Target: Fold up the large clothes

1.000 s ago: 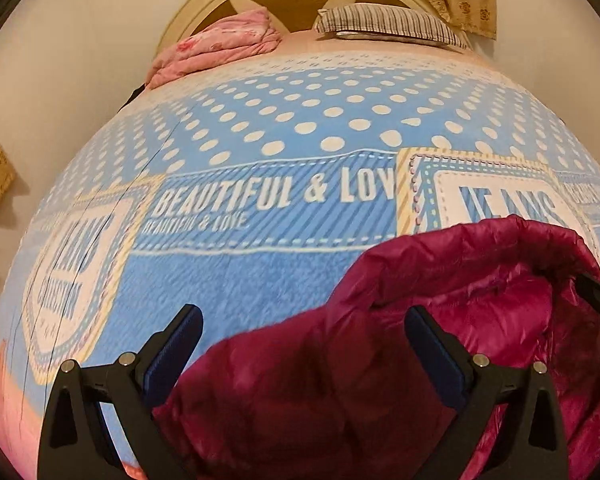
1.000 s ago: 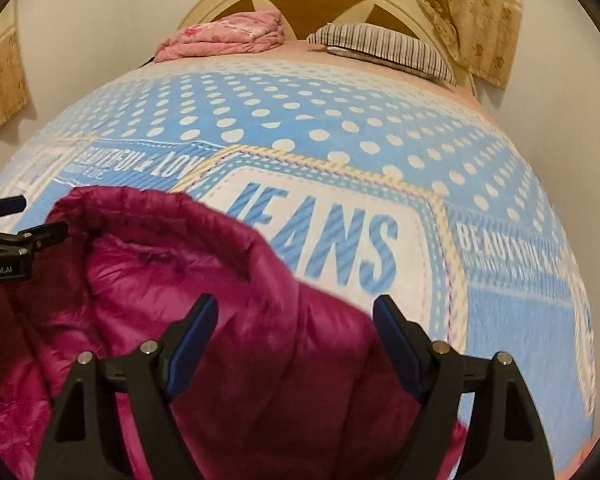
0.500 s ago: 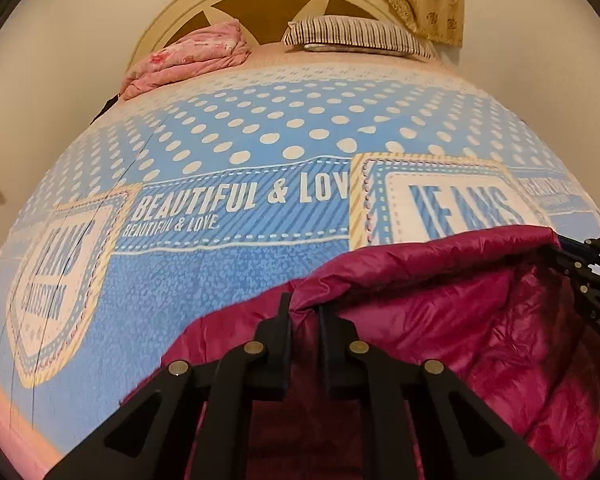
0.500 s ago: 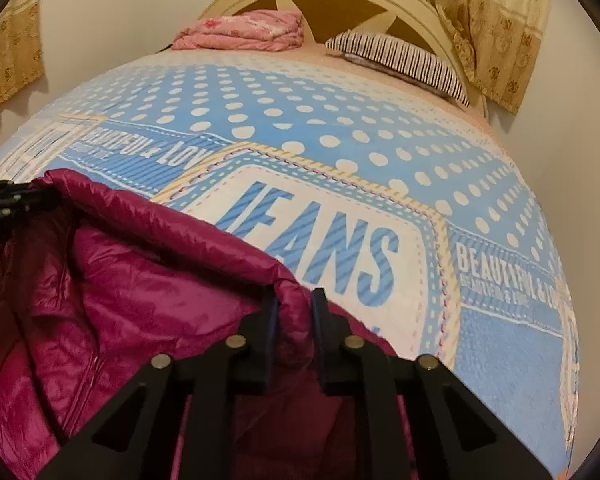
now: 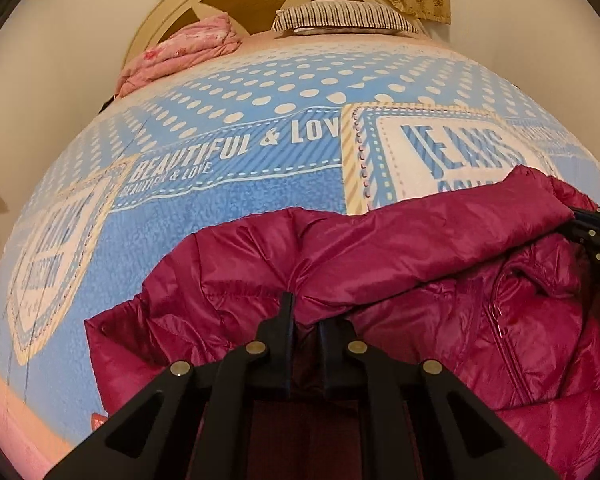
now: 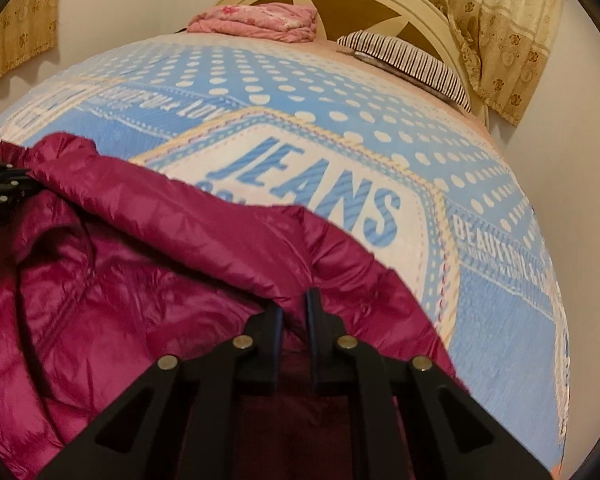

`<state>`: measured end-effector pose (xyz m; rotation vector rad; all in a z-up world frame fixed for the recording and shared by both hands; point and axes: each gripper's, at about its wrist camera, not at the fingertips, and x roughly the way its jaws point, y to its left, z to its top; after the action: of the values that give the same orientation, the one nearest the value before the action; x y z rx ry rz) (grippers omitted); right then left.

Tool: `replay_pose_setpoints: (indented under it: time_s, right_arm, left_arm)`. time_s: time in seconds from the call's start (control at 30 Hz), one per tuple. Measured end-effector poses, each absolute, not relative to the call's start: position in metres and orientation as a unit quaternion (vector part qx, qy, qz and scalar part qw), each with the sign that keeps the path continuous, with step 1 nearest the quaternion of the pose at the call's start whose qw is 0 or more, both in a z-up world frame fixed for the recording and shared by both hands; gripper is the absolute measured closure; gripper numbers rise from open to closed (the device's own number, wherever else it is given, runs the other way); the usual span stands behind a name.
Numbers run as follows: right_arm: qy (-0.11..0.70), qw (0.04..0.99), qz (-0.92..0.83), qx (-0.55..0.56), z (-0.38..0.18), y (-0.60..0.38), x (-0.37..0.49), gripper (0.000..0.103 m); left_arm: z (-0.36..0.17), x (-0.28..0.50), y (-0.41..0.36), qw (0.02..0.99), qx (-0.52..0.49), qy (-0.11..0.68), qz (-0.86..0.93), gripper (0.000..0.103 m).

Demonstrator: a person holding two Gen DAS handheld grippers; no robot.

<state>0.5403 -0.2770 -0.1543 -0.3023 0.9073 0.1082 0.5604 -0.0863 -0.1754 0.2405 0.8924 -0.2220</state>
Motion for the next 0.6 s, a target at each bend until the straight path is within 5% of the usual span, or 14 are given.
replay_pose_setpoints:
  time_s: [0.2, 0.27, 0.3, 0.33, 0.6]
  right_arm:
    - [0.433, 0.885, 0.046, -0.165, -0.163, -0.274, 0.535, 0.092]
    - [0.432, 0.886, 0.046, -0.164, -0.165, -0.275, 0.535, 0.092]
    - [0.43, 0.886, 0.045, -0.165, -0.165, -0.275, 0.535, 0.092]
    - [0.429, 0.887, 0.045, -0.166, -0.166, -0.275, 0.535, 0.092]
    - [0.424, 0.889, 0.045, -0.166, -0.167, -0.275, 0.532, 0.092]
  left_arm:
    - [-0.142, 0.537, -0.079, 0.906, 0.092, 0.399, -0.105, 0.081]
    - [-0.122, 0.529, -0.073, 0.919, 0.073, 0.373, -0.104, 0.057]
    - [-0.114, 0.527, -0.072, 0.926, 0.067, 0.36, -0.096, 0.033]
    - [-0.105, 0.527, -0.071, 0.932, 0.058, 0.346, -0.087, 0.021]
    - [-0.136, 0.58, -0.106, 0.916, 0.037, 0.394, -0.067, 0.021]
